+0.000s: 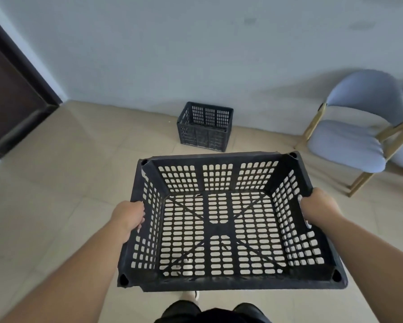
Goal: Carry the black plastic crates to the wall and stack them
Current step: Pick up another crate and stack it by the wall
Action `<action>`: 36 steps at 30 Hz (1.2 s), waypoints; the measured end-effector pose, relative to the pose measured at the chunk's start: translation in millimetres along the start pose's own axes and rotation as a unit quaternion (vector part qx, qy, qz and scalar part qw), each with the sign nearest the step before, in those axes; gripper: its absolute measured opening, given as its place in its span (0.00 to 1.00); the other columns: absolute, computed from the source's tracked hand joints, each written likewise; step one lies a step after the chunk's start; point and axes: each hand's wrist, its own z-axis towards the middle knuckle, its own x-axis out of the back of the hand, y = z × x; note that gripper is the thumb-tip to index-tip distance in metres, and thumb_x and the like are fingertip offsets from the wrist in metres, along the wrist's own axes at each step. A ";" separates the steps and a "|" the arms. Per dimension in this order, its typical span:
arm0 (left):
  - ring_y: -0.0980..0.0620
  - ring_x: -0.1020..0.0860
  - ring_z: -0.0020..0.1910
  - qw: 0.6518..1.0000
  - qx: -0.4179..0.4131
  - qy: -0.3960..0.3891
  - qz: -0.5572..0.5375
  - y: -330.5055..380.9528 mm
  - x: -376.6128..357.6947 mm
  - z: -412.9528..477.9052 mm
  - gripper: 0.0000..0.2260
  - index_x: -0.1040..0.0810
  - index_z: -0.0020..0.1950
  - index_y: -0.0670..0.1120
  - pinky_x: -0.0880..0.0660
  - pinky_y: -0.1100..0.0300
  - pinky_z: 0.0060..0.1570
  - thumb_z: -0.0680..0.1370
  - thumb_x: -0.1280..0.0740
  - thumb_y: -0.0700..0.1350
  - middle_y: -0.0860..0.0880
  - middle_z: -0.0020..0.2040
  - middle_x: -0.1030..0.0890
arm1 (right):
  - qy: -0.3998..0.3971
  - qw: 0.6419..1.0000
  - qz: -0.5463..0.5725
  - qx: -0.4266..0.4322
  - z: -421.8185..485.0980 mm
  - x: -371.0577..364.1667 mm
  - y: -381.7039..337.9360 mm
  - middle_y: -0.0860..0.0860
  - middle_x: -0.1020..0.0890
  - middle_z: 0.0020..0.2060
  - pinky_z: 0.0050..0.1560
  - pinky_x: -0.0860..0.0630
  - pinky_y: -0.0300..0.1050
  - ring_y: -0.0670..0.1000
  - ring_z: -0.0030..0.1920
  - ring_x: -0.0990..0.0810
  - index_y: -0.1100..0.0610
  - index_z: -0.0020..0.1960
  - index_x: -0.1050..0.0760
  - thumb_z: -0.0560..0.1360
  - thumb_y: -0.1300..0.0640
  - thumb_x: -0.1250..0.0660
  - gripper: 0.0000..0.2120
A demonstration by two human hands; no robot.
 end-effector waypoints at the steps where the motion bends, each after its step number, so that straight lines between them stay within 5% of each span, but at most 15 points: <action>1: 0.49 0.30 0.28 1.000 0.004 -0.003 -0.003 7.1 5.1 18.0 0.13 0.26 0.37 0.40 0.21 0.47 0.46 0.81 0.41 0.39 0.44 0.31 0.26 | -0.001 1.000 -0.001 0.003 10.3 -5.3 -17.8 0.62 0.19 0.48 0.47 0.20 0.52 0.63 0.45 0.19 0.63 0.59 0.27 0.77 0.56 0.39 0.14; 10: 0.49 0.28 0.29 1.000 -0.011 -0.015 0.014 102.7 61.5 165.4 0.10 0.25 0.42 0.38 0.28 0.59 0.36 0.82 0.40 0.39 0.44 0.33 0.25 | -0.001 1.000 0.002 0.003 83.4 -38.7 -171.7 0.59 0.19 0.45 0.31 0.32 0.41 0.54 0.36 0.24 0.63 0.57 0.25 0.77 0.60 0.41 0.12; 20: 0.49 0.27 0.32 0.999 -0.029 -0.015 0.024 234.4 62.6 293.1 0.10 0.24 0.41 0.39 0.24 0.54 0.41 0.81 0.40 0.40 0.44 0.36 0.24 | 0.013 0.999 0.029 -0.028 196.7 -53.5 -274.1 0.60 0.17 0.46 0.43 0.20 0.51 0.60 0.43 0.18 0.63 0.57 0.25 0.75 0.57 0.39 0.14; 32: 0.50 0.31 0.29 1.000 -0.001 -0.019 0.013 403.3 14.1 405.9 0.14 0.28 0.37 0.41 0.27 0.60 0.31 0.83 0.41 0.38 0.45 0.33 0.28 | -0.020 0.999 0.019 -0.017 397.5 -27.9 -397.5 0.60 0.18 0.43 0.35 0.26 0.46 0.58 0.38 0.20 0.65 0.56 0.23 0.78 0.58 0.39 0.13; 36: 0.50 0.29 0.31 1.000 0.012 -0.017 0.005 440.8 7.8 451.6 0.12 0.25 0.41 0.40 0.26 0.55 0.38 0.84 0.40 0.40 0.45 0.34 0.26 | -0.017 0.999 0.029 -0.013 443.2 -24.4 -439.0 0.60 0.18 0.47 0.40 0.23 0.49 0.58 0.40 0.20 0.63 0.59 0.25 0.79 0.55 0.39 0.14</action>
